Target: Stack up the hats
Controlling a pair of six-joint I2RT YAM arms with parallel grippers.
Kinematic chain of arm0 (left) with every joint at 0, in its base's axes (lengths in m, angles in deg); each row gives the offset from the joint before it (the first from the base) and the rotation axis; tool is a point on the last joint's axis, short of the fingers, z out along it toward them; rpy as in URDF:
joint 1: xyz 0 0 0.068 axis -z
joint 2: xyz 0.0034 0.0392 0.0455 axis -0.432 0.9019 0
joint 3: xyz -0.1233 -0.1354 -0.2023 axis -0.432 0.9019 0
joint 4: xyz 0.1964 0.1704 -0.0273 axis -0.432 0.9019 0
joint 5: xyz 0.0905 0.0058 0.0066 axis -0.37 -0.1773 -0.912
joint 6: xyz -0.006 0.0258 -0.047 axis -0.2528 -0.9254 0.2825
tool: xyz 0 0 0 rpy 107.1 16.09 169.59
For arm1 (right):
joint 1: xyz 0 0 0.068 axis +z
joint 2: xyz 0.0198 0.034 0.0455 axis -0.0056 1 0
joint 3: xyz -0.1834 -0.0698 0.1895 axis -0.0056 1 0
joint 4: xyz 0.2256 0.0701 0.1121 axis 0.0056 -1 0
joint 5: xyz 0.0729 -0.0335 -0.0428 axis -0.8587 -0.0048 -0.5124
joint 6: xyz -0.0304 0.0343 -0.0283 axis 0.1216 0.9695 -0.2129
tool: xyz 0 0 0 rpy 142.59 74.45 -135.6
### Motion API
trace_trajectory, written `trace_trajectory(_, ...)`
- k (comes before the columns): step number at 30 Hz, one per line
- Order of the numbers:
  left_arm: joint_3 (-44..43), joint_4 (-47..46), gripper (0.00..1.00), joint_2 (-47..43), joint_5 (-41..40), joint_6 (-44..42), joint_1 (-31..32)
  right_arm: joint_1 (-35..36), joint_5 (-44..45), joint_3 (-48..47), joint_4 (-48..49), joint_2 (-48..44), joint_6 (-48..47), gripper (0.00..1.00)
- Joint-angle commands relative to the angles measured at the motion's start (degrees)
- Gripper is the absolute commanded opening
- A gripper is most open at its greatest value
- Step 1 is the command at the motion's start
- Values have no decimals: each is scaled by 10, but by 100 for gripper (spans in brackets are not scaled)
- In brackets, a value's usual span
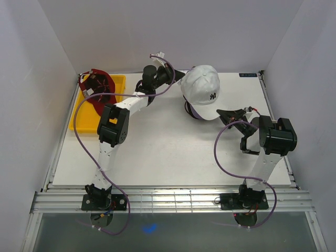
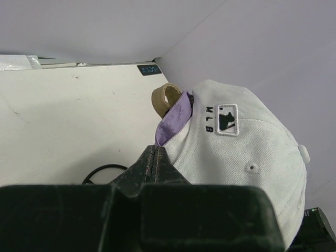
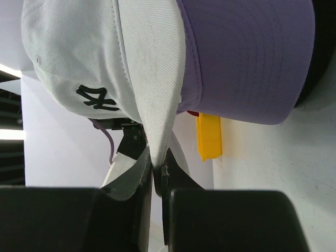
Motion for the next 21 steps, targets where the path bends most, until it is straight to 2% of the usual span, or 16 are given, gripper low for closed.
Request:
trace_trajectory(1, 7, 44, 0, 2, -13, -9, 3, 0, -19, 29, -27, 8, -57, 8)
trace_trajectory(6, 9, 54, 0, -3, -21, -11, 3, 0, -15, 28, -130, -13, -104, 8)
trace_trajectory(15, 24, 97, 0, -21, -58, -11, 3, 0, -12, 14, -257, -32, -141, 8)
trace_trajectory(21, 41, 106, 0, -40, -75, -7, 2, 0, -21, -7, -287, -33, -148, 8)
